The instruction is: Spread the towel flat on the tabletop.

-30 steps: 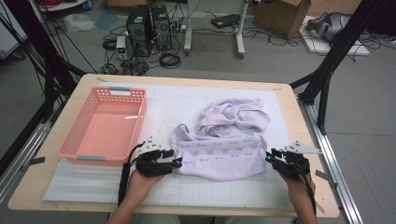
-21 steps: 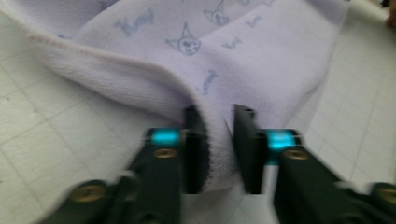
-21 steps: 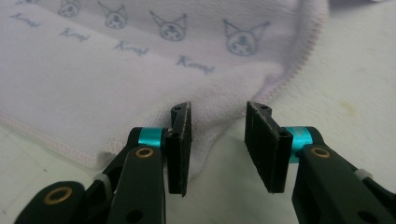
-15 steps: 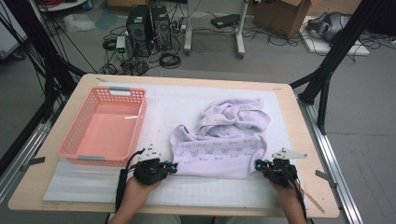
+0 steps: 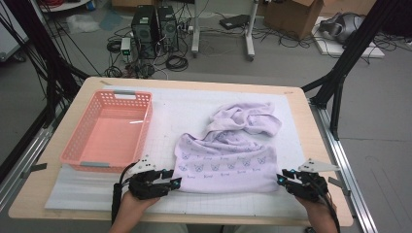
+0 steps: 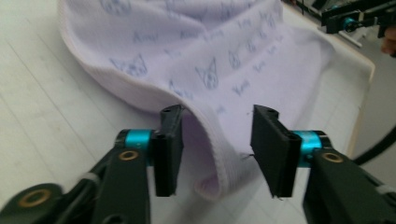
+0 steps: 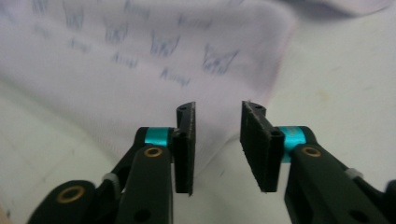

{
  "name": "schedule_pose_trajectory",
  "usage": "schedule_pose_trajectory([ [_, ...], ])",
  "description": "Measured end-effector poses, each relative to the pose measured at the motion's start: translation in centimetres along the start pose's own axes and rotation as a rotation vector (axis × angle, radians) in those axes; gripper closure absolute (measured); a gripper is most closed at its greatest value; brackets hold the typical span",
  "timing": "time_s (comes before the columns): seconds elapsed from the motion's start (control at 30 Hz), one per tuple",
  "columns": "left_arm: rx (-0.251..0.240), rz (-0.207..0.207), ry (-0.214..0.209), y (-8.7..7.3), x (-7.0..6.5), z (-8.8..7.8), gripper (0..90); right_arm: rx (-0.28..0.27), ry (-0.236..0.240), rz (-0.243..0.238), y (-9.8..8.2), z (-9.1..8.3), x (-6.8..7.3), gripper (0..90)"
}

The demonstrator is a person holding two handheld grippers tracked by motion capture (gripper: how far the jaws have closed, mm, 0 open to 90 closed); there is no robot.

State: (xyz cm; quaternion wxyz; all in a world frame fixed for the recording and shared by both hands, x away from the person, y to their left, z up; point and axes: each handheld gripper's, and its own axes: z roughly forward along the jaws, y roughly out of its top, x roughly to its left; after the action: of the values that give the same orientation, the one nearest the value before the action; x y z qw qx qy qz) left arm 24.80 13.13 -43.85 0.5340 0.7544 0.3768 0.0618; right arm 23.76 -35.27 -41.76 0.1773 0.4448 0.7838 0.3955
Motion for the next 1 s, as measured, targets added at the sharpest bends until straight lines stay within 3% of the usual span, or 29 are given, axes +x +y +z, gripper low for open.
schedule_pose_trajectory([
  [0.07,-0.005,-0.002,0.015,0.3,0.3,0.2,46.2,-0.028,-0.028,0.022,0.0,-0.2,-0.6,64.8],
  [0.13,0.014,-0.012,0.032,0.5,0.7,0.8,45.2,-0.005,-0.042,0.032,-0.3,0.6,-1.0,62.8],
  [0.3,0.123,-0.039,0.081,0.4,1.6,3.3,44.2,0.058,-0.033,0.057,-0.5,4.1,-1.0,48.4],
  [0.37,0.126,-0.030,0.101,0.6,1.5,3.6,49.7,0.063,-0.066,0.007,0.0,4.7,-0.3,52.0],
  [0.43,0.149,-0.001,0.138,0.8,1.4,3.9,74.1,0.068,-0.058,-0.018,0.5,5.1,0.0,77.2],
  [0.47,0.152,0.012,0.156,0.9,1.4,4.1,84.9,0.075,-0.075,-0.033,0.8,5.4,0.2,82.7],
  [0.53,0.136,0.025,0.206,1.3,1.4,4.3,86.1,0.085,-0.148,-0.078,1.4,5.9,0.8,84.9],
  [0.6,0.099,0.026,0.249,1.9,1.6,4.5,86.3,0.082,-0.230,-0.086,1.9,6.6,1.0,84.4],
  [0.7,0.039,0.031,0.324,2.7,2.1,4.9,86.3,0.079,-0.336,-0.076,2.6,7.9,1.1,79.9],
  [0.77,0.028,0.027,0.355,3.0,2.5,5.3,85.7,0.070,-0.371,-0.069,2.9,8.5,1.1,73.5],
  [0.8,0.023,0.021,0.360,3.0,2.6,5.4,83.2,0.056,-0.351,-0.048,3.0,8.5,1.0,69.9],
  [0.87,0.008,-0.009,0.326,3.1,2.8,5.0,67.6,0.010,-0.311,-0.038,3.1,7.8,0.9,65.6],
  [1.0,-0.017,0.004,0.255,2.5,2.0,3.6,53.9,-0.060,-0.243,-0.038,2.5,5.2,0.4,65.1],
])
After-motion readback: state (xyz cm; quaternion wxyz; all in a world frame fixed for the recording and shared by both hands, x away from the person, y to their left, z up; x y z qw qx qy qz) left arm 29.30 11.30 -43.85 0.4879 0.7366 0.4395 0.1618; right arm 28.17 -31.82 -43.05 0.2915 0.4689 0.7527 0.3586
